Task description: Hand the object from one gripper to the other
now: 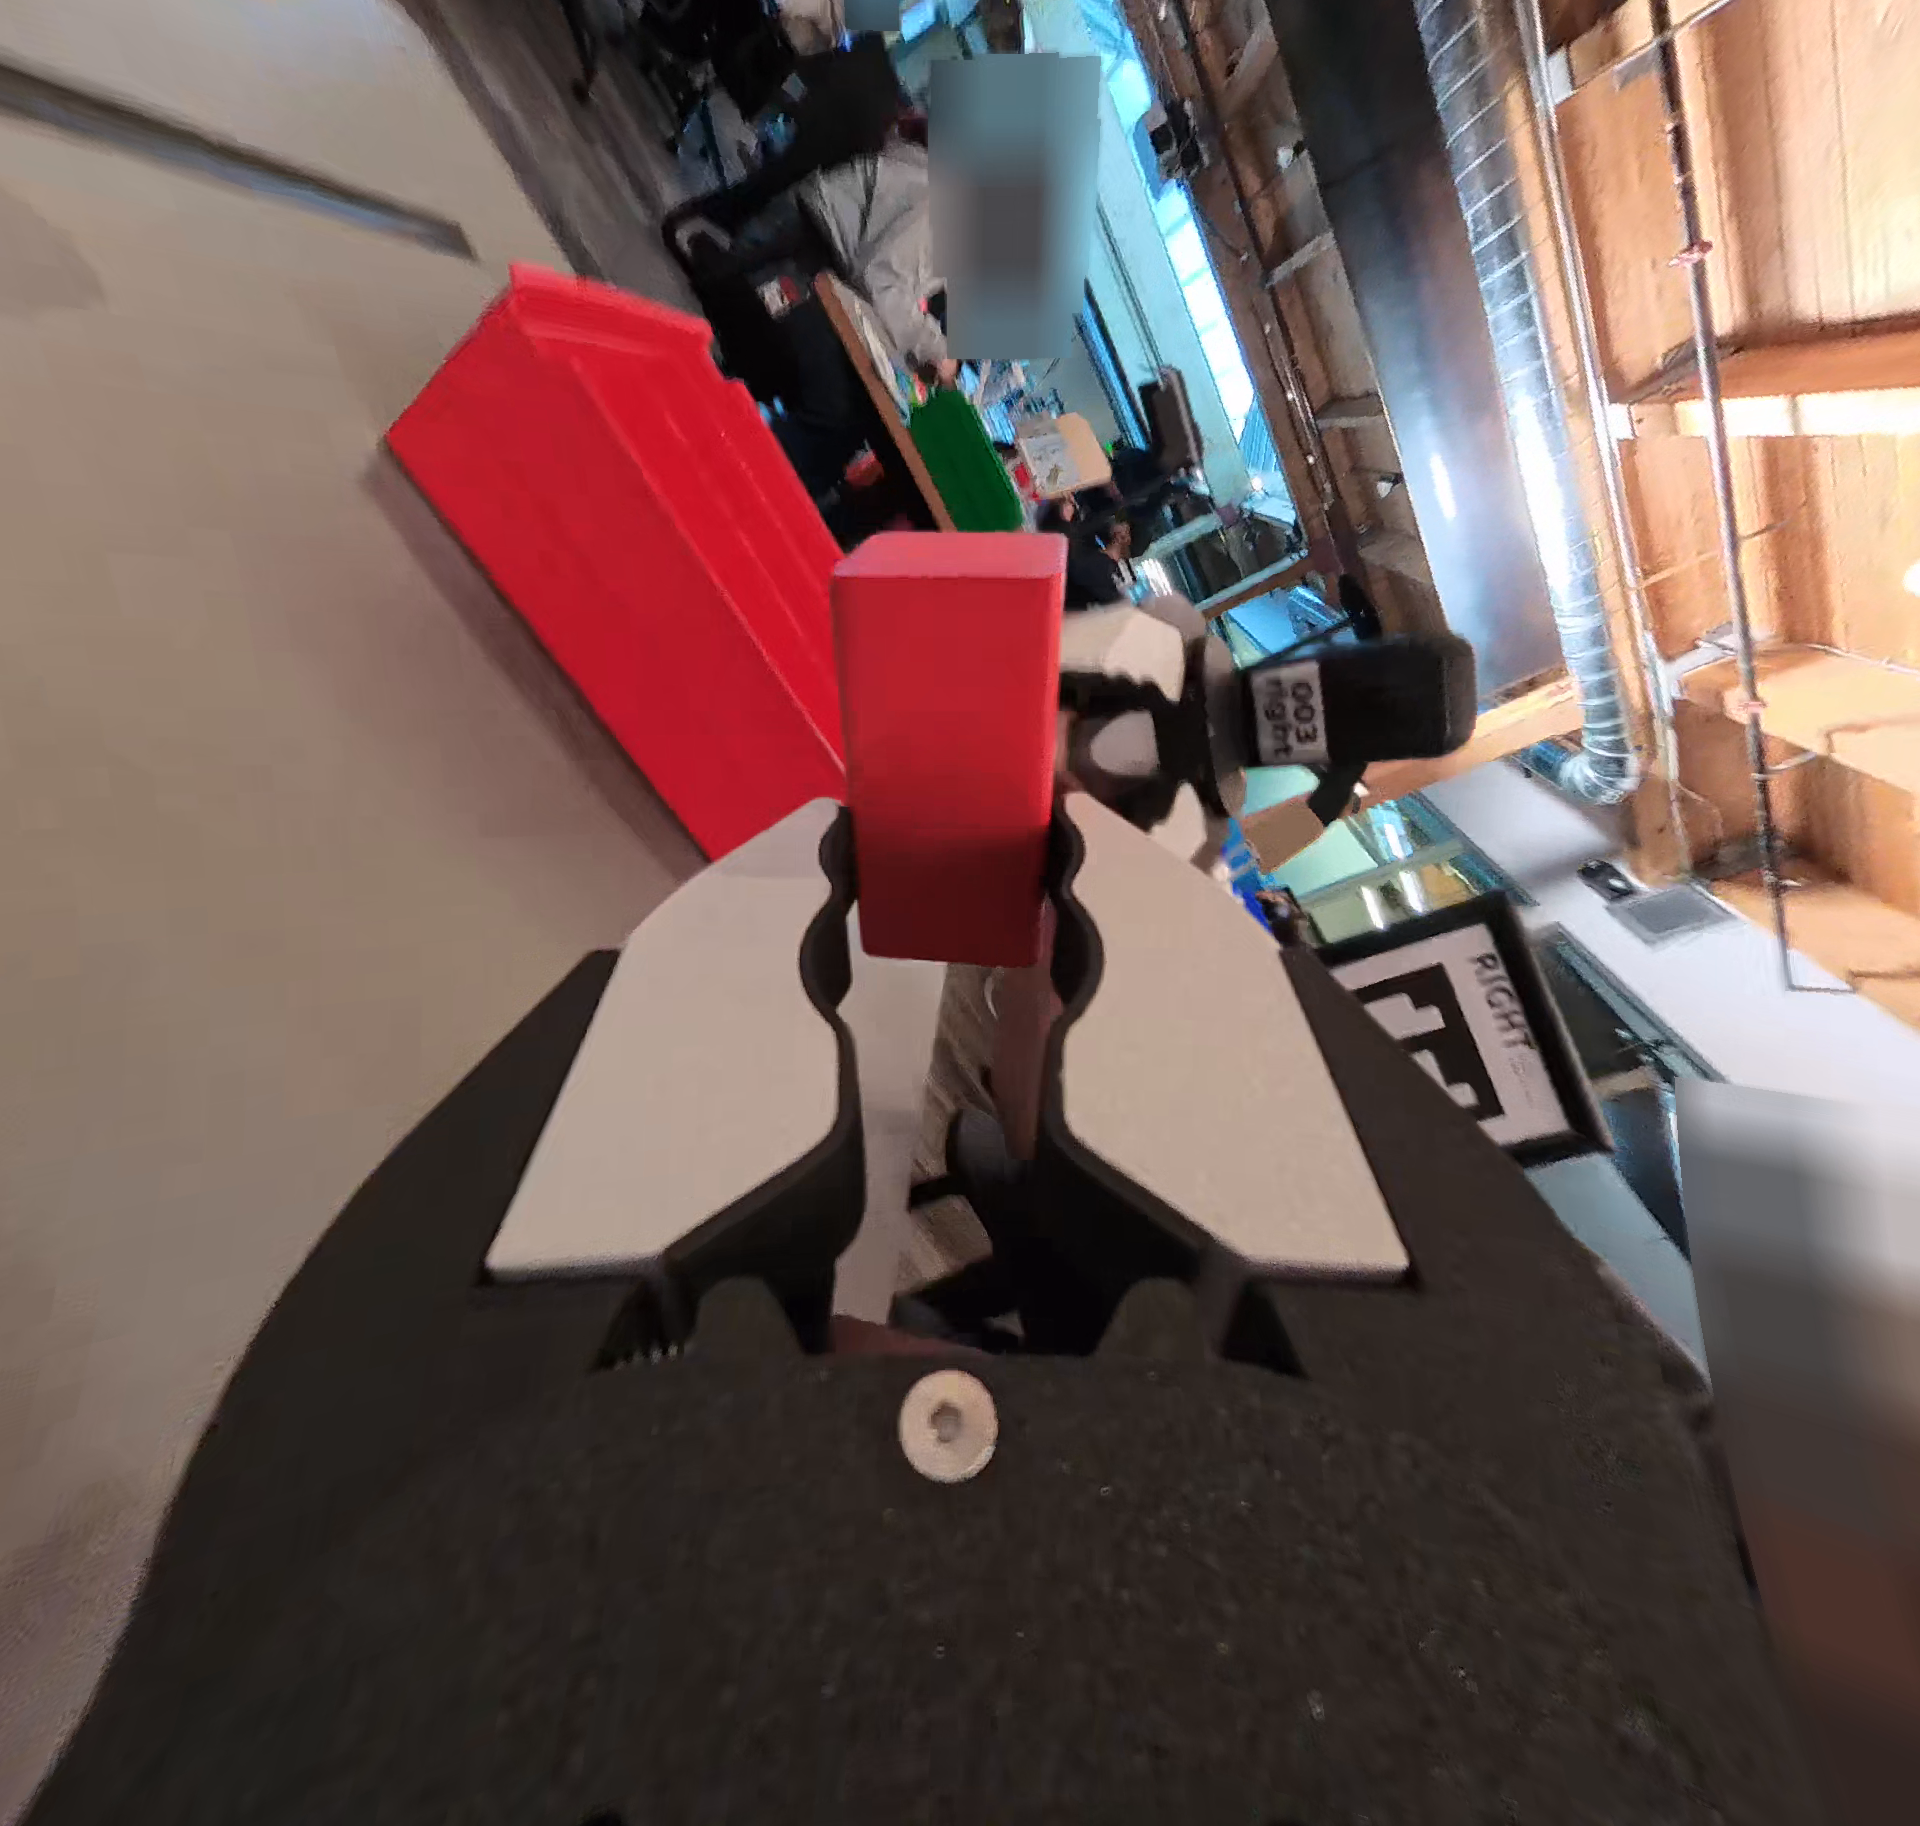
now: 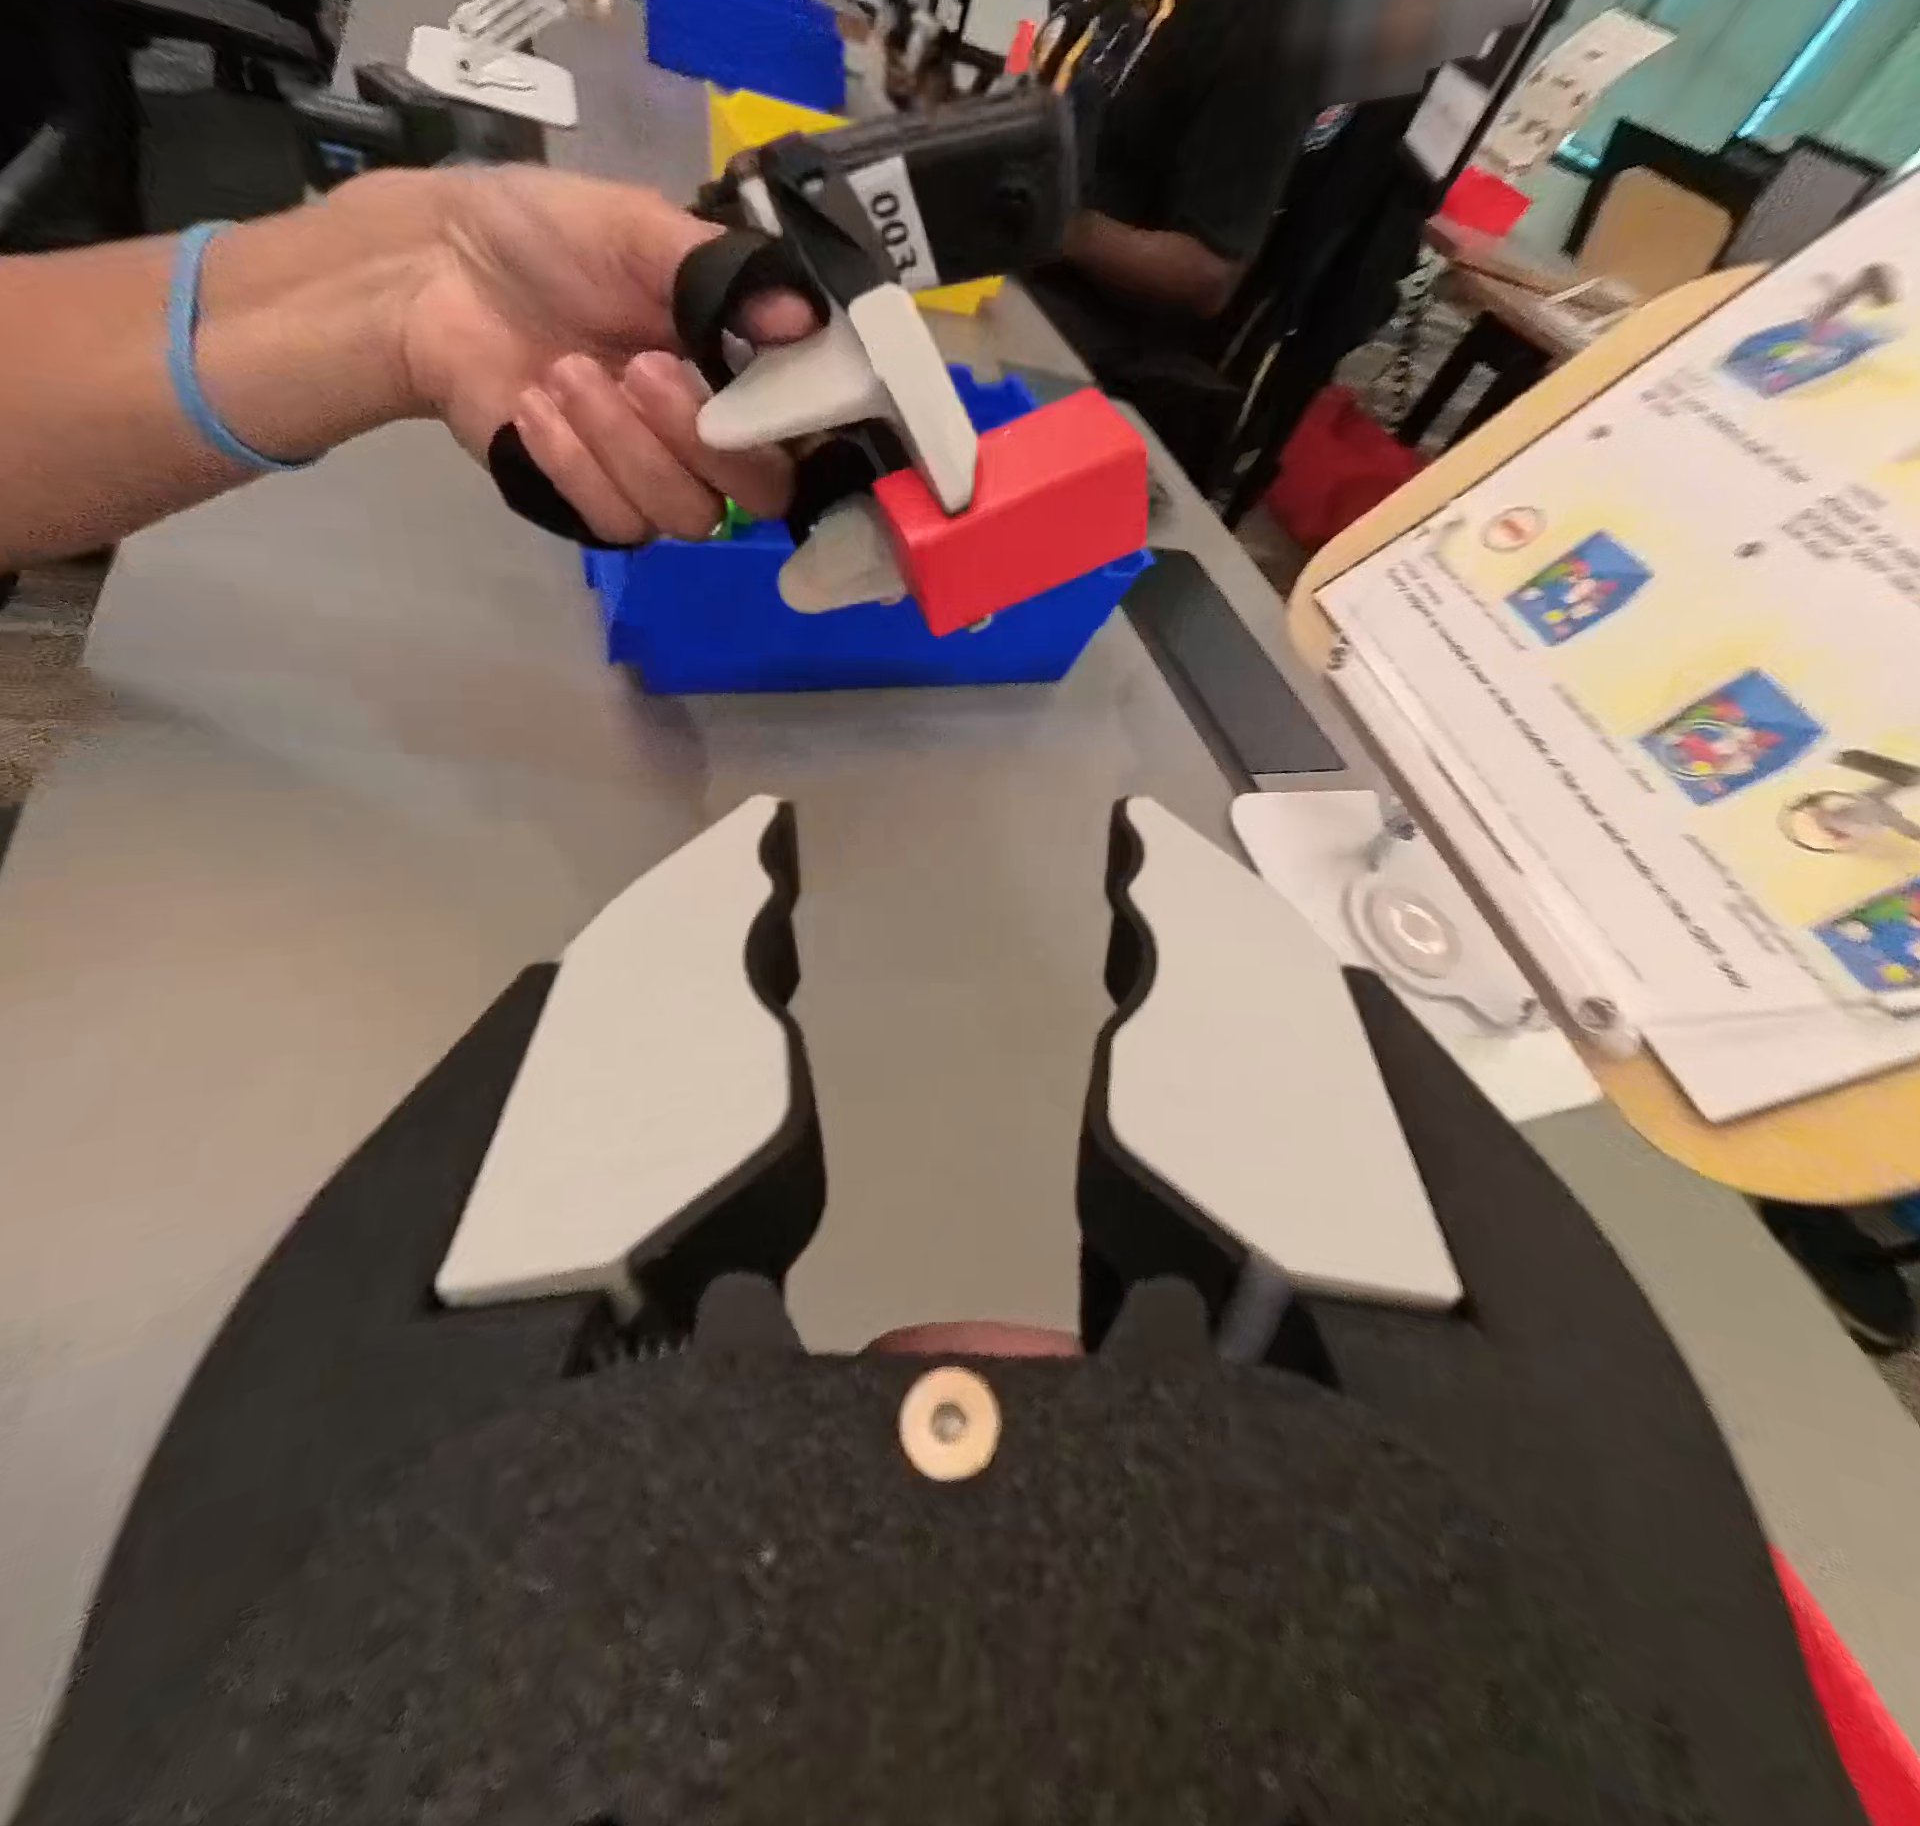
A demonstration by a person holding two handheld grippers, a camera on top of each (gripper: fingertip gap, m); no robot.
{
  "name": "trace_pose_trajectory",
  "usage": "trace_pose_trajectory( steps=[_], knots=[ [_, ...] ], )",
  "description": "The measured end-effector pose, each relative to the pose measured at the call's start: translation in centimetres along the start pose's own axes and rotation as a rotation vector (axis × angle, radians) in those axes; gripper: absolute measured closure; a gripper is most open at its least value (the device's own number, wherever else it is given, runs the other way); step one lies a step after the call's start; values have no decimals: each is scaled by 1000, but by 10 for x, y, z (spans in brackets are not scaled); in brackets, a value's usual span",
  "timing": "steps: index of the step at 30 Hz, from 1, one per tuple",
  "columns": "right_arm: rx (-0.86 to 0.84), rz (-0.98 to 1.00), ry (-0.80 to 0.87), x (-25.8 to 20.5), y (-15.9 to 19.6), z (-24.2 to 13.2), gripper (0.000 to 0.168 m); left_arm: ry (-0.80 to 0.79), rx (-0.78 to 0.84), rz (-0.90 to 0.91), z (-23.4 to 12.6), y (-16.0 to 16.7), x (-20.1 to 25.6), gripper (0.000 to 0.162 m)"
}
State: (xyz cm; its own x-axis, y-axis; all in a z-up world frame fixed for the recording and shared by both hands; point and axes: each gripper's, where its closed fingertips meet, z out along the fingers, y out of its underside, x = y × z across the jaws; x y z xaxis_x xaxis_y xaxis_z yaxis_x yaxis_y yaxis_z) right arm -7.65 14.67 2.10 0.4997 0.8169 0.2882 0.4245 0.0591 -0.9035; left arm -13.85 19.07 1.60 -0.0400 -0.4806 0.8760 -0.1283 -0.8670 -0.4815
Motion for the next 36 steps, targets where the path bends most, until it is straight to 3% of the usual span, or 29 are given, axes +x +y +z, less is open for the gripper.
trace_pose_trajectory(
  steps=[4,6,8,16,18,22,24,27,30,33,36],
  knots=[
    [44,64,-40,-2,13,50,78,39,-54,-88,4,17,-14,128],
    [122,16,-14,-5,12,59,81,69,-76,-130,9,26,-18,128],
    [68,-46,-4,-7,18,65,78,94,-85,-150,14,32,-19,128],
    [113,36,-67,-17,16,77,79,152,-166,-154,35,50,-8,127],
    [138,15,-63,-17,14,72,93,168,-182,-158,39,54,-4,127],
    [118,-22,-56,-15,9,60,94,177,-200,-95,42,56,8,127],
    [128,-27,-16,-6,3,48,94,158,-217,-37,32,53,16,115],
    [74,7,100,24,-1,17,94,-16,-200,111,2,39,13,106],
    [-91,50,367,79,16,-36,94,-358,-145,292,-52,15,-7,106],
    [-350,148,585,123,66,-93,94,-727,-91,417,-124,-8,-26,107],
    [-595,181,598,149,123,-121,93,-933,-24,456,-187,-20,-27,108]
  ],
)
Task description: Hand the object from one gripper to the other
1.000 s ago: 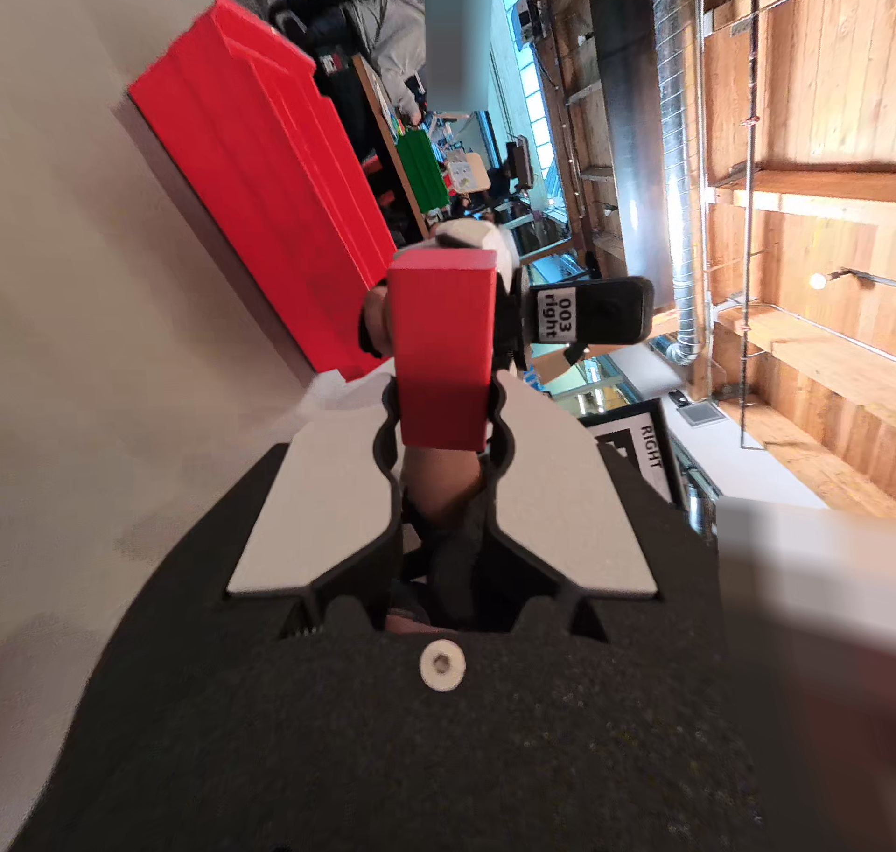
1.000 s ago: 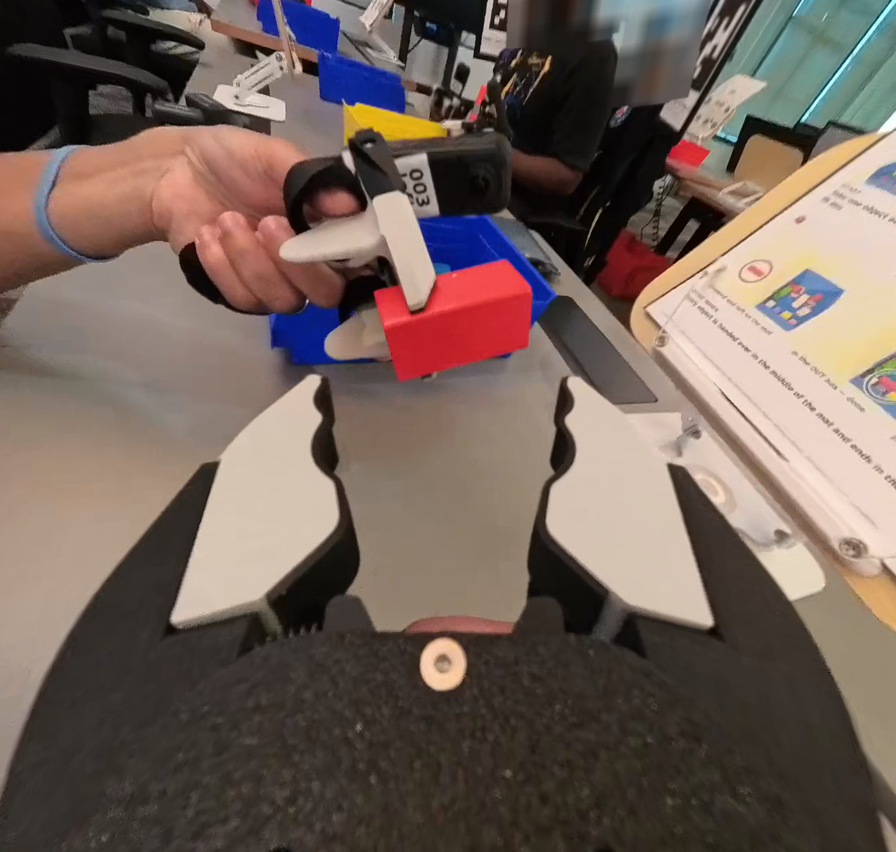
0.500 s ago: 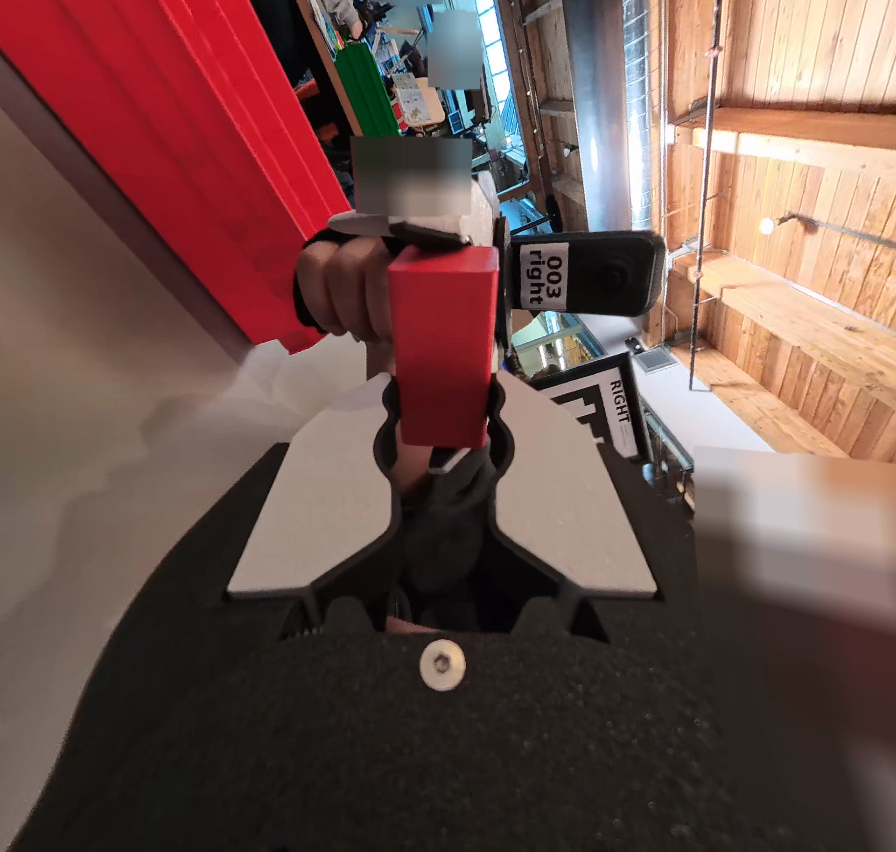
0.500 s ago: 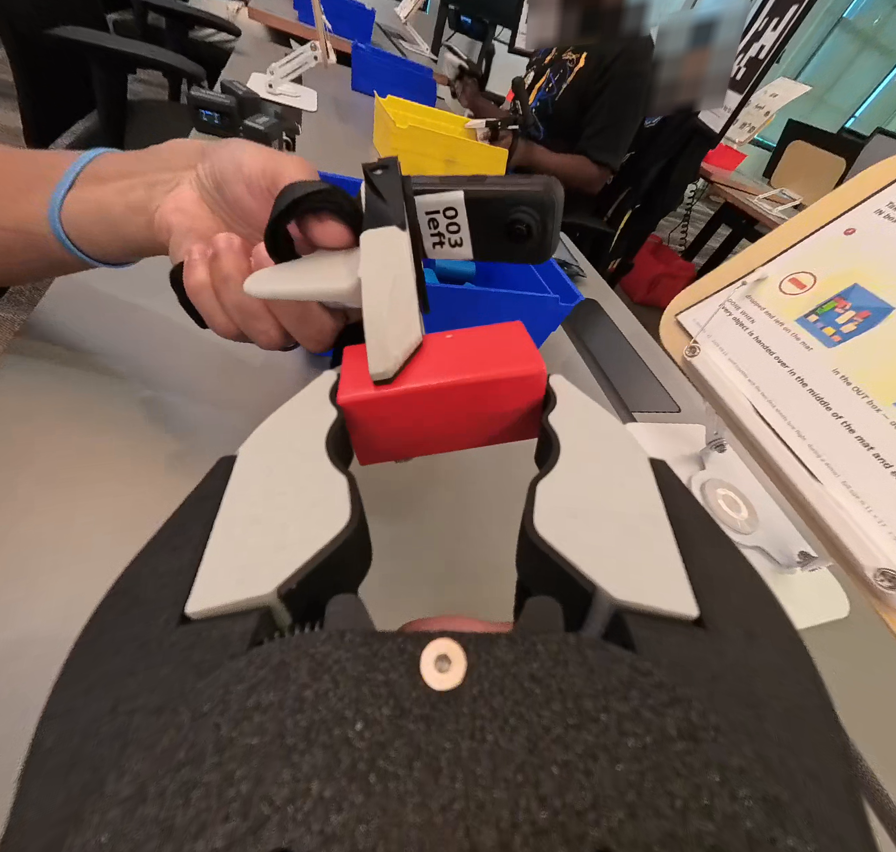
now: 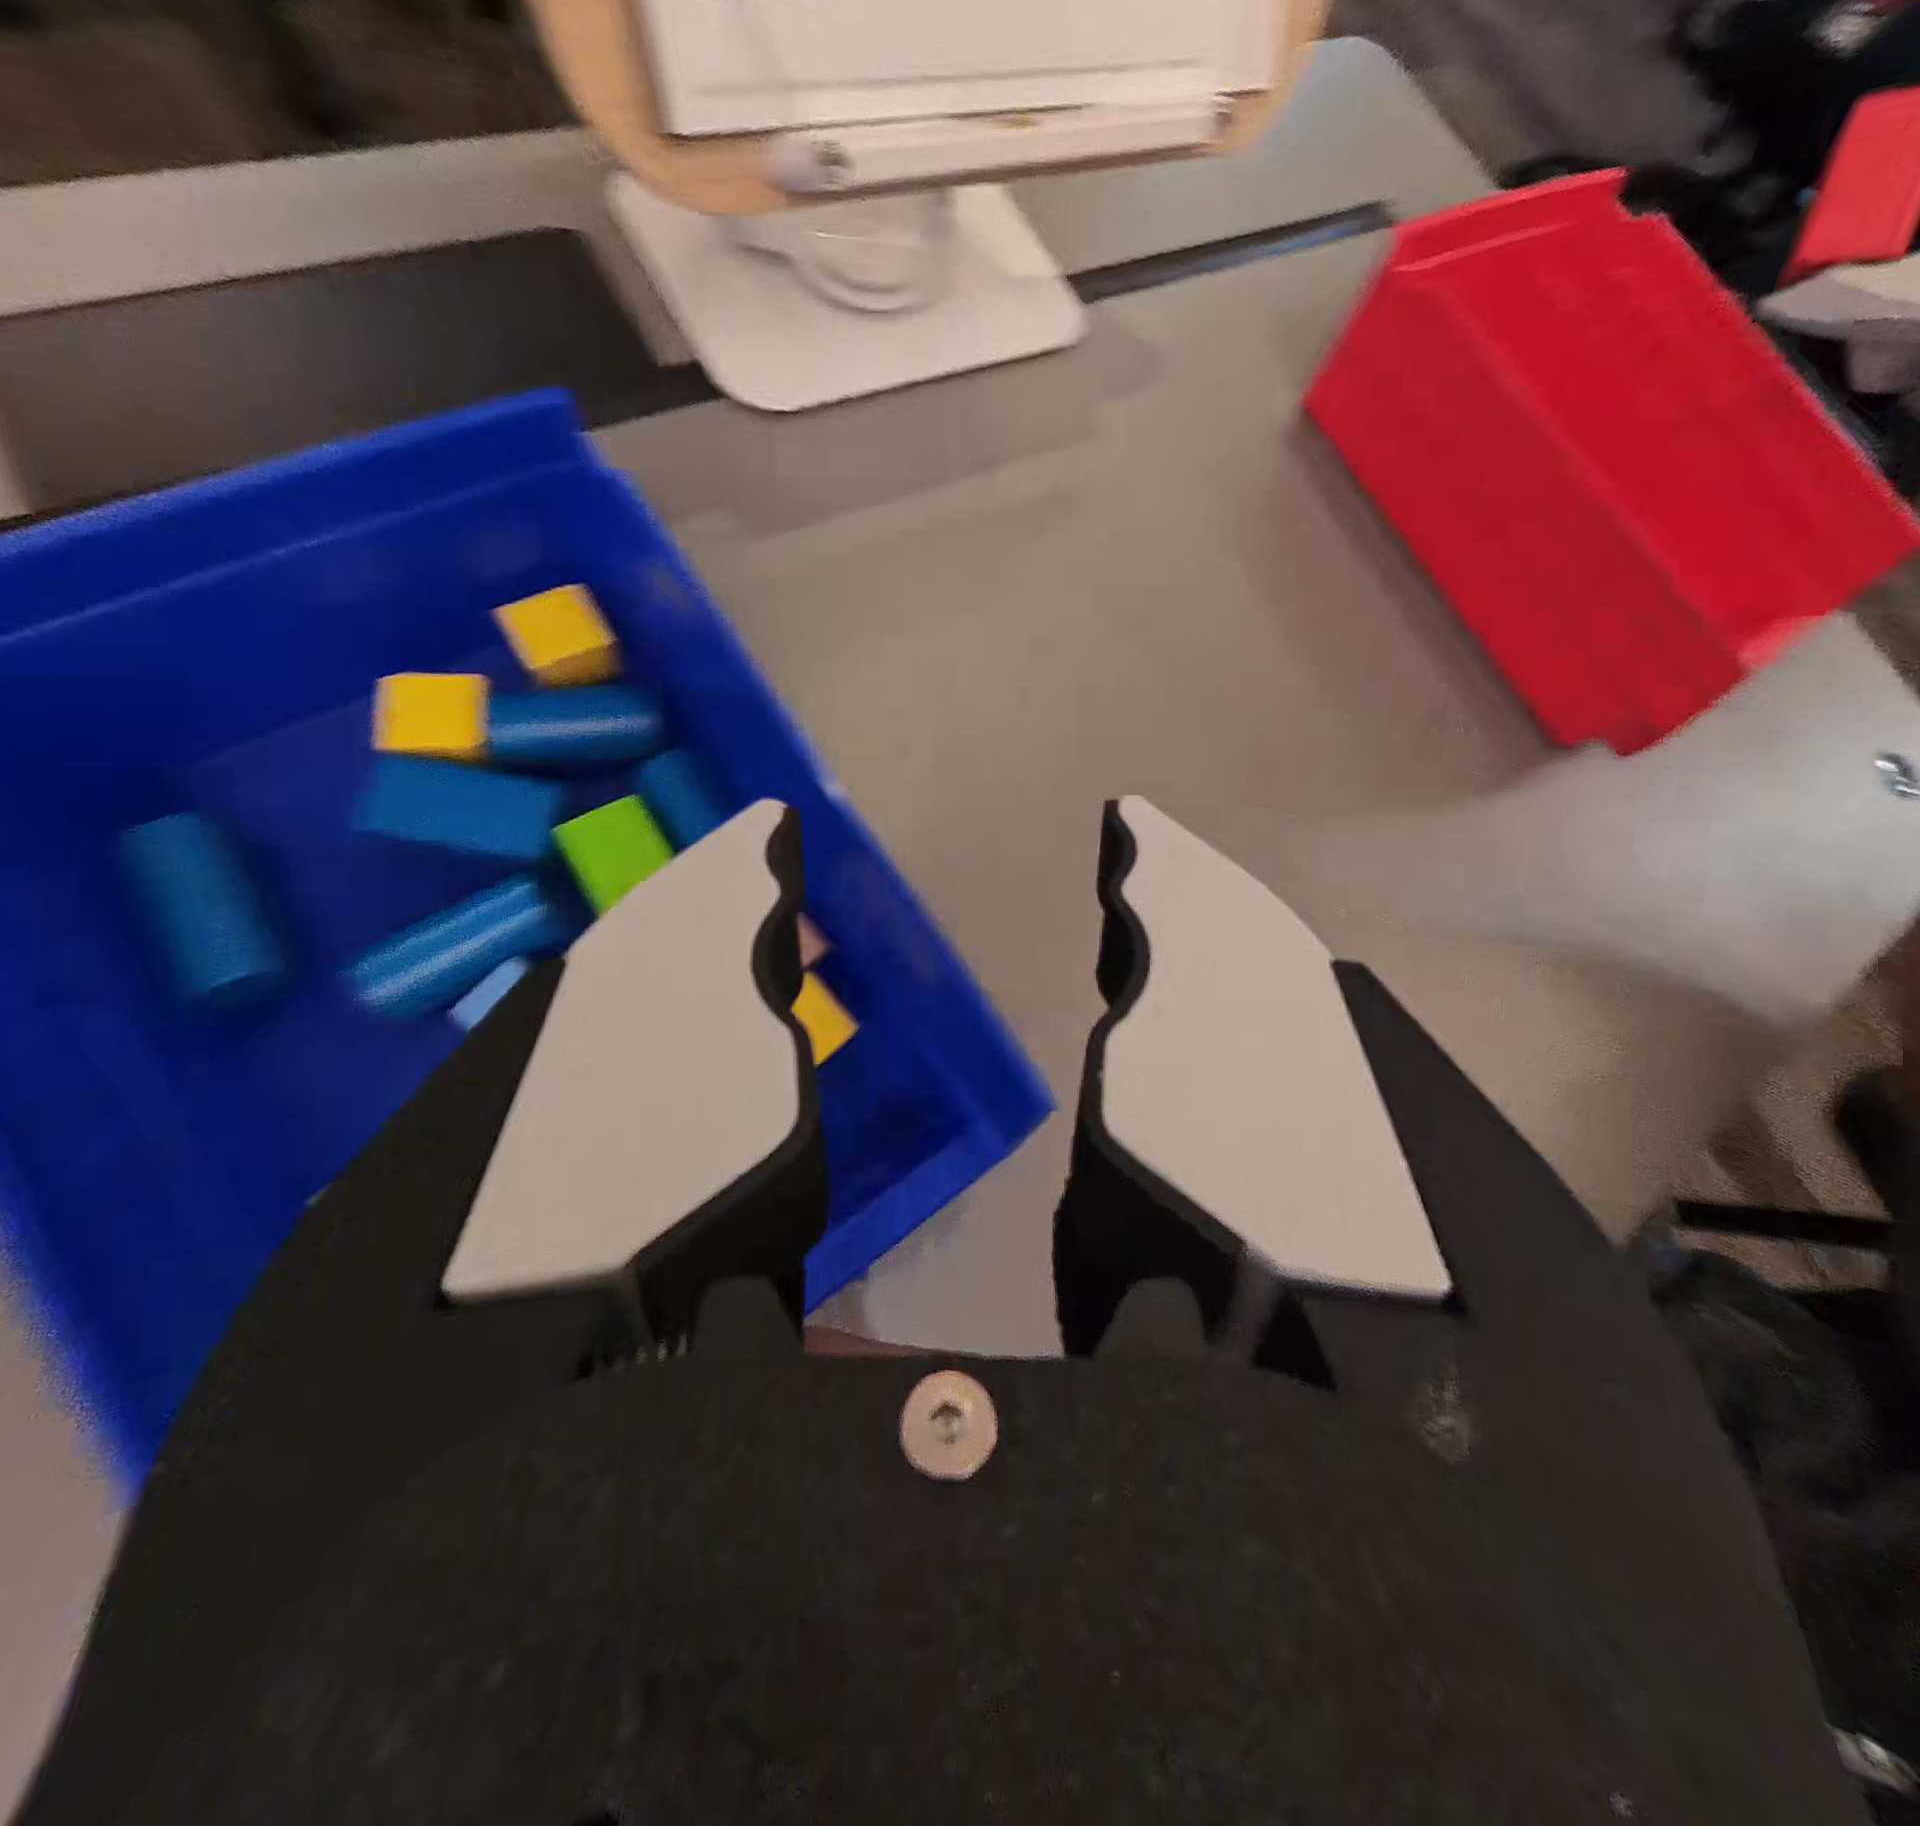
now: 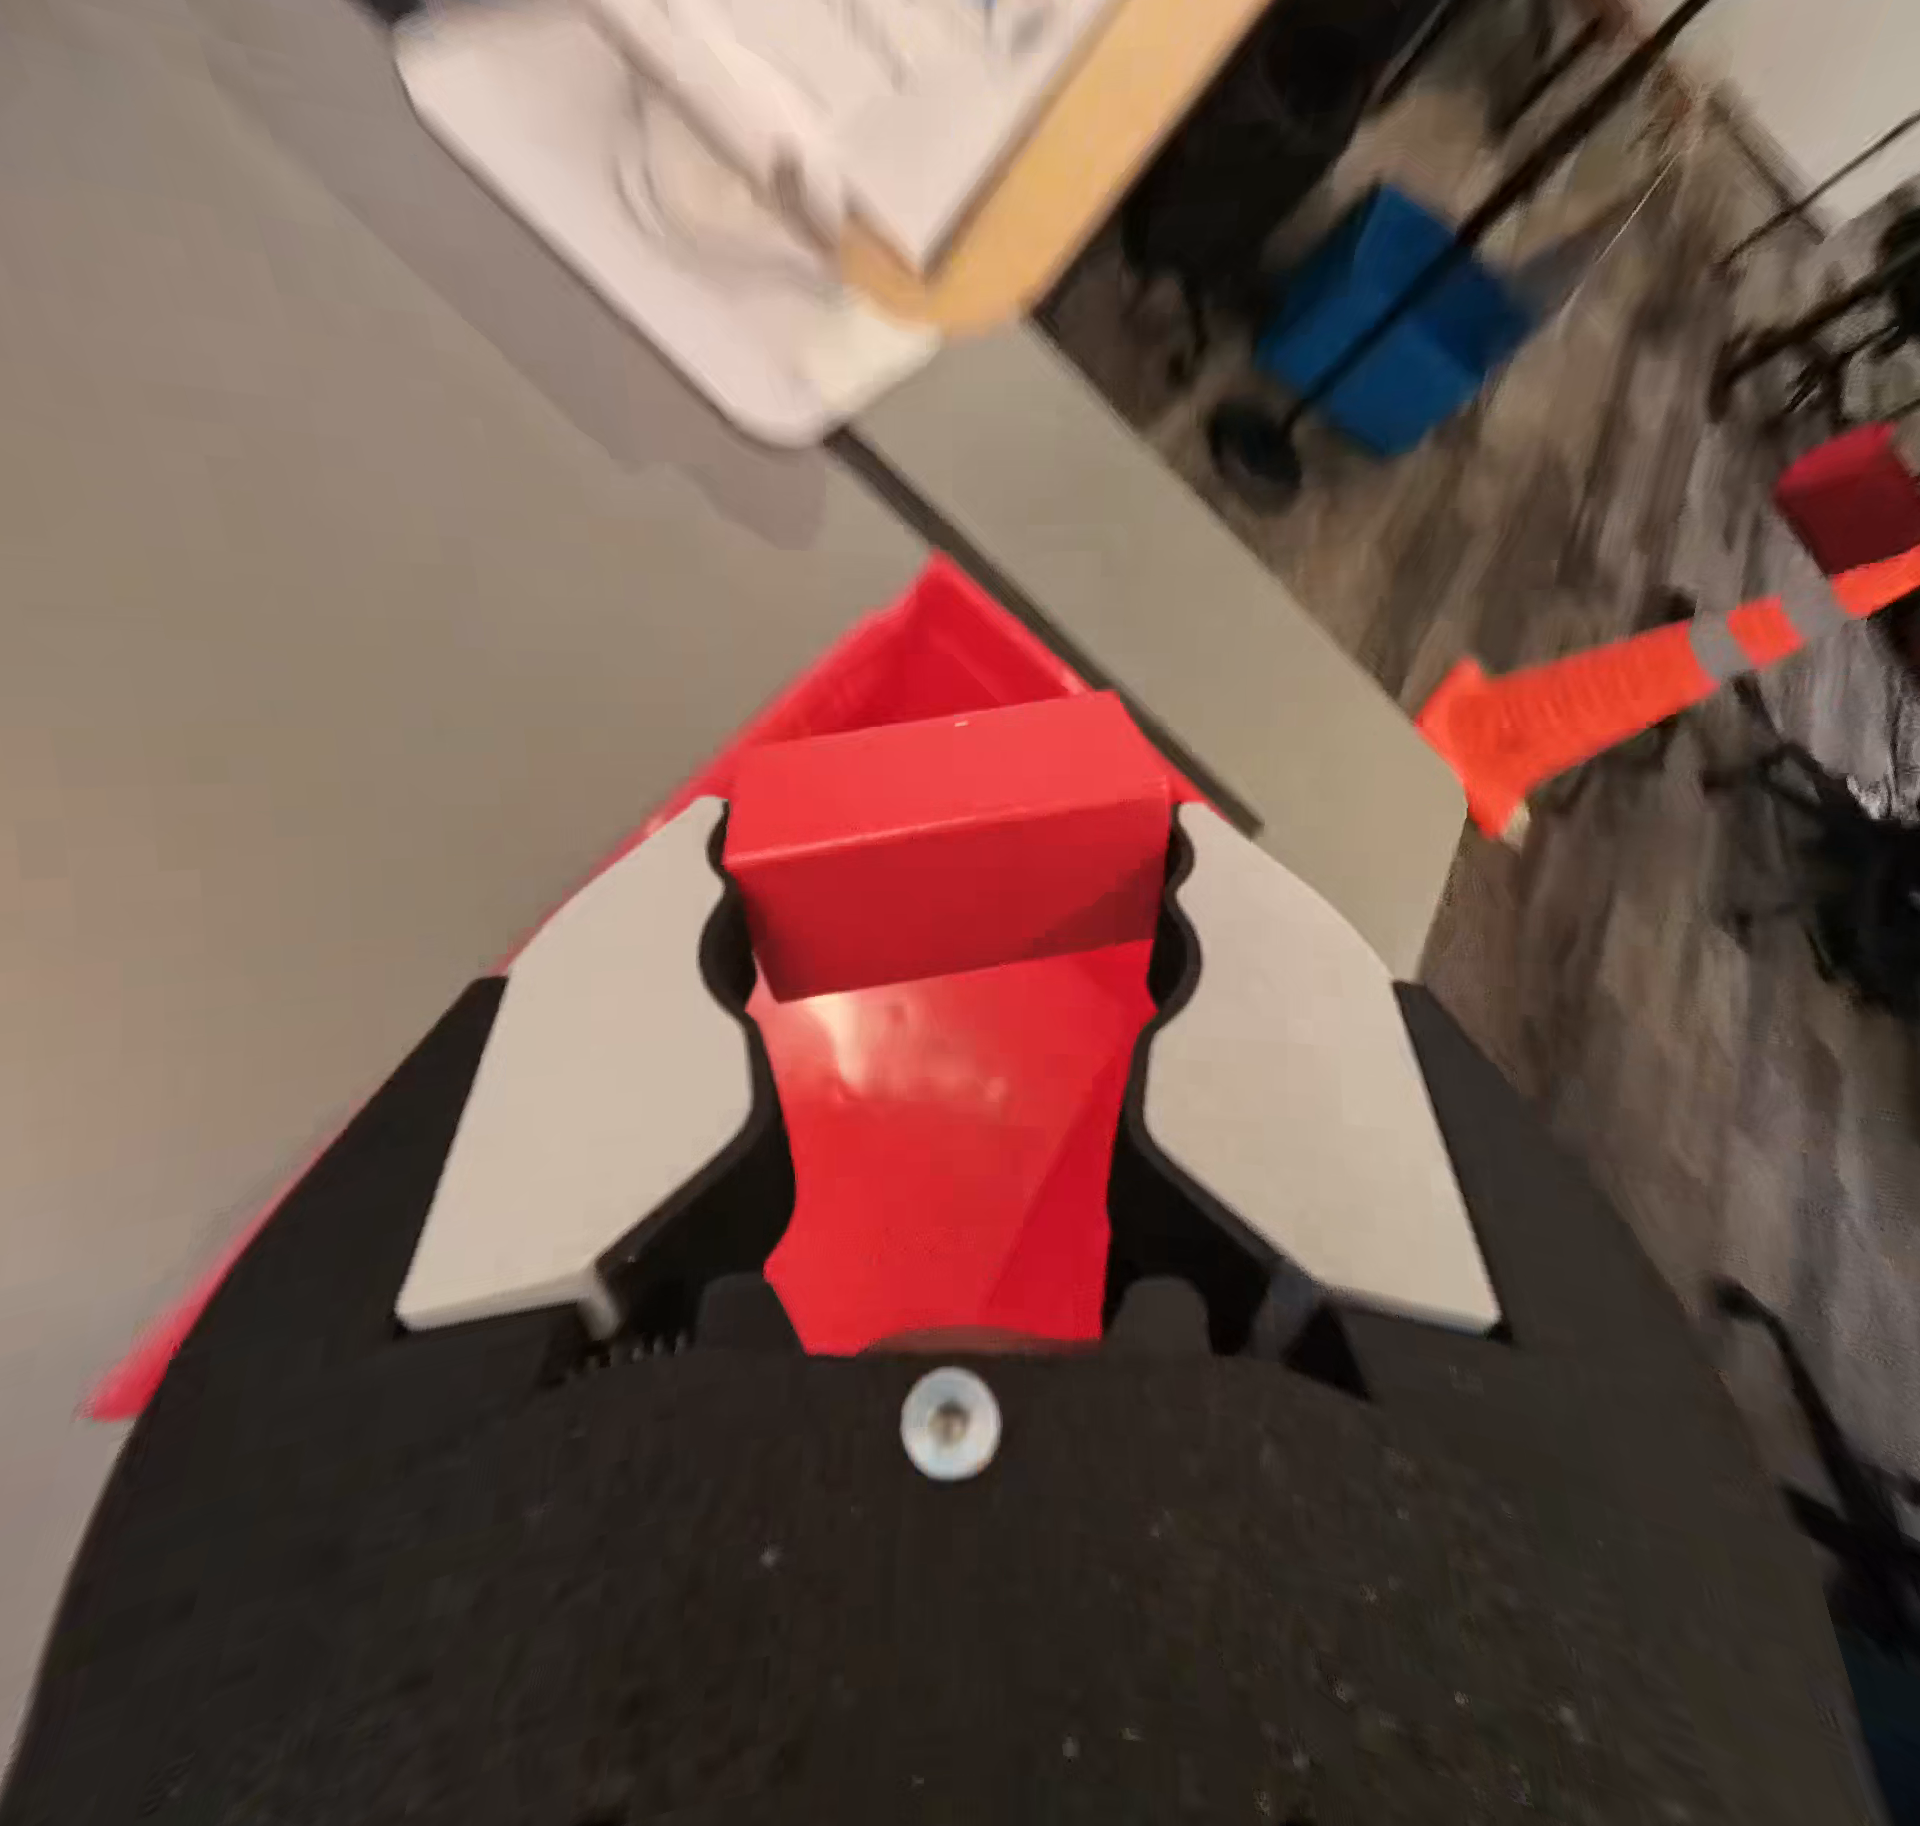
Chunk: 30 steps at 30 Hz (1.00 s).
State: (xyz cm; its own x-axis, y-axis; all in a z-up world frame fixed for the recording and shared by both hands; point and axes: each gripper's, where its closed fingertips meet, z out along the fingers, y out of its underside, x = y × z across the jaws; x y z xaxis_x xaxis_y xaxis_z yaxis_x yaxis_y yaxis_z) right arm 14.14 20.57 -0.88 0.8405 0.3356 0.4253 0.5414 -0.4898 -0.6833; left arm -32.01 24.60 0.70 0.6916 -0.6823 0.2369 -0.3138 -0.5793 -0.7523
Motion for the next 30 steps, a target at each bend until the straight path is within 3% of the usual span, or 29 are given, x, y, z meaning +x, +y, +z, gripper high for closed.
trace_pose_trajectory(
  steps=[3,7,10,16,21,24,27,30],
  knots=[
    [-280,-178,-148,5,48,45,93,-32,46,-30,-25,-1,-24,109],
    [-556,-201,-344,-3,104,99,93,-55,92,-94,-39,-3,-44,110],
    [-702,-116,-317,6,130,121,93,-81,73,-103,-39,4,-53,110],
    [-811,50,-304,6,149,141,93,-92,35,-123,-22,18,-73,108],
    [-720,175,-324,-2,144,147,93,-58,-69,-86,1,41,-79,106],
    [-641,190,-303,-6,136,140,66,-71,-146,-21,12,54,-83,102],
    [-434,223,-155,3,99,106,68,-72,-215,127,22,67,-79,104],
    [-110,342,-44,-6,43,46,85,-45,-279,337,32,85,-68,104]
  ],
)
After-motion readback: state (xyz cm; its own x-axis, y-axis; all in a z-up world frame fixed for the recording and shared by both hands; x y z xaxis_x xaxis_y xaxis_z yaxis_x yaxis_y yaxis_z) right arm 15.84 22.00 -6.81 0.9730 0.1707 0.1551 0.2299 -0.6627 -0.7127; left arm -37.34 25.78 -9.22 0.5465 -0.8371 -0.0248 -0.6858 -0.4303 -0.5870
